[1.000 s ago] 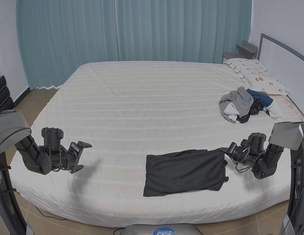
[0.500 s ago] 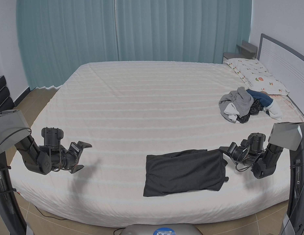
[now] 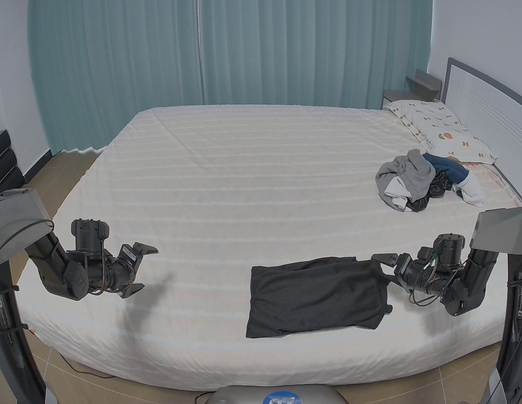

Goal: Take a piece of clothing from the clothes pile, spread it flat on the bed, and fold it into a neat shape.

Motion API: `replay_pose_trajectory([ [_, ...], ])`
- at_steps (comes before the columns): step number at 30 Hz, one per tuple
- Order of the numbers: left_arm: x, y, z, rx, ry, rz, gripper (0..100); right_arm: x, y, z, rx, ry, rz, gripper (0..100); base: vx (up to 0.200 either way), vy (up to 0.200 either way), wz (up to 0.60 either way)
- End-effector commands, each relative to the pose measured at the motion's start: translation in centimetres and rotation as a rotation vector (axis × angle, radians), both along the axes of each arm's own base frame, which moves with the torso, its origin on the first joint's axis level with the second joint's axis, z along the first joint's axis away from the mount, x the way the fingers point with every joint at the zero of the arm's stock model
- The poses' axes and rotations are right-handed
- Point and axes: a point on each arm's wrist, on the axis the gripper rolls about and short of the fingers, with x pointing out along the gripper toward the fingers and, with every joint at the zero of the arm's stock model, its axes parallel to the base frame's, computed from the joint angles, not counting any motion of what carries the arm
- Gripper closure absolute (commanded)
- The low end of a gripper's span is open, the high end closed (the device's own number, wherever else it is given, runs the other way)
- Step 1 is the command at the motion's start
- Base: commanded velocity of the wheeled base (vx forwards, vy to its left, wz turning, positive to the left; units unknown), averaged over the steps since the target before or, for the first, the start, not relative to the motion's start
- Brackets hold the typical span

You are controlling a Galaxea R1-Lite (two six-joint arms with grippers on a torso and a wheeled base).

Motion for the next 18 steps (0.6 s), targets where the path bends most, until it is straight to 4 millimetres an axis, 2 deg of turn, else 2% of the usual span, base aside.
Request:
replay_pose_trajectory([
  [1,0.0,0.0,0.0,0.0,0.0,0.0,0,-3.2,0.7,2.4,0.007,-0.012,0.125,0,-0.2,0.0,0.0],
  [6,0.0,0.0,0.0,0.001,0.0,0.001,0,-4.7,0.9,1.4,-0.06,-0.007,0.216,0,-0.2,0.0,0.0],
  [18,-0.1,0.0,-0.1,0.002,0.003,0.0,0,-4.9,1.0,0.3,-0.095,0.01,0.242,0,0.0,0.0,0.0],
])
